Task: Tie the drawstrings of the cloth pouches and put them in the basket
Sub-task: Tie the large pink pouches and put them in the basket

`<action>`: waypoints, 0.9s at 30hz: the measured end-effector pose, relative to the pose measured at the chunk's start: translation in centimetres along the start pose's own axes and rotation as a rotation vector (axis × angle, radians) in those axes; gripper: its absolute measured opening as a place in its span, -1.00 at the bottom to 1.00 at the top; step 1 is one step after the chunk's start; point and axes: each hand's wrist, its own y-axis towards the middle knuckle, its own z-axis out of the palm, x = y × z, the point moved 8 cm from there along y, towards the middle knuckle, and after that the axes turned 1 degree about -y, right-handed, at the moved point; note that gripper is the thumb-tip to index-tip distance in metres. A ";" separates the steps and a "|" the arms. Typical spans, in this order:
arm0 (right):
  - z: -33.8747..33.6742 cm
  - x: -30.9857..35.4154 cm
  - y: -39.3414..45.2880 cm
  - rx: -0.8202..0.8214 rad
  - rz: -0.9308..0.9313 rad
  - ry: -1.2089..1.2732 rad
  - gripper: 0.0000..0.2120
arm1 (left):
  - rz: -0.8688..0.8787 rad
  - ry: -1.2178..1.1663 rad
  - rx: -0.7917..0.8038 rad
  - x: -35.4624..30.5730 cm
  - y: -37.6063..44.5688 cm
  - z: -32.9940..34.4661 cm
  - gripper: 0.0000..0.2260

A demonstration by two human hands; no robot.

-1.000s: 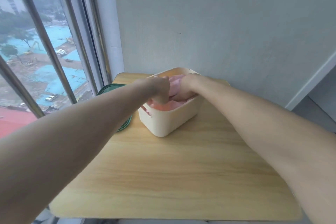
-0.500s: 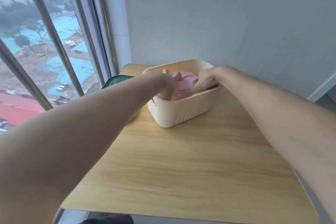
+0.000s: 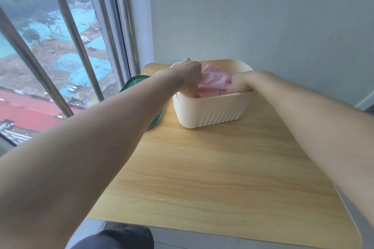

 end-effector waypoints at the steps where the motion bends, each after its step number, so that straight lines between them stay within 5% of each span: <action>1: -0.2 0.4 -0.1 -0.027 0.021 -0.076 -0.45 | 0.012 0.049 0.030 -0.2 0.0 0.2 -0.71; 5: -2.0 3.1 -1.1 -0.287 -0.098 -0.163 -0.10 | -0.005 0.109 0.101 -0.6 0.3 1.2 -0.78; 7: -1.9 3.6 -1.0 -0.245 -0.221 -0.160 -0.04 | -0.031 -0.011 0.080 -0.2 0.3 0.8 -0.88; 9: -1.7 3.2 -0.5 -0.180 -0.238 -0.148 0.00 | -0.078 -0.386 -0.140 1.2 -0.4 -1.2 -0.89; 11: -1.8 3.0 -0.2 -0.155 -0.238 -0.124 0.03 | -0.198 -0.720 -0.623 4.5 -2.9 -4.0 -0.87; 13: -1.6 3.1 0.1 -0.162 -0.251 -0.113 0.03 | -0.390 -0.741 -0.921 7.9 -5.6 -3.5 -0.82; 14: -1.4 3.2 0.2 -0.164 -0.264 -0.099 0.02 | -0.482 -0.661 -0.859 9.1 -5.7 -2.0 -0.75; 18: -1.0 3.2 0.8 -0.172 -0.298 -0.025 0.03 | -0.723 -0.322 -0.112 11.7 -5.3 8.3 -0.28; 20: -0.9 3.1 1.2 -0.174 -0.305 0.001 0.04 | -0.659 -0.240 -0.064 11.5 -5.2 9.6 -0.26; 25: -0.6 2.8 1.4 -0.175 -0.315 0.037 0.06 | -0.549 -0.117 -0.040 10.4 -4.9 9.1 -0.84; 27: -0.5 2.8 1.6 -0.176 -0.313 0.038 0.06 | -0.492 -0.053 -0.100 10.0 -5.0 7.6 -0.84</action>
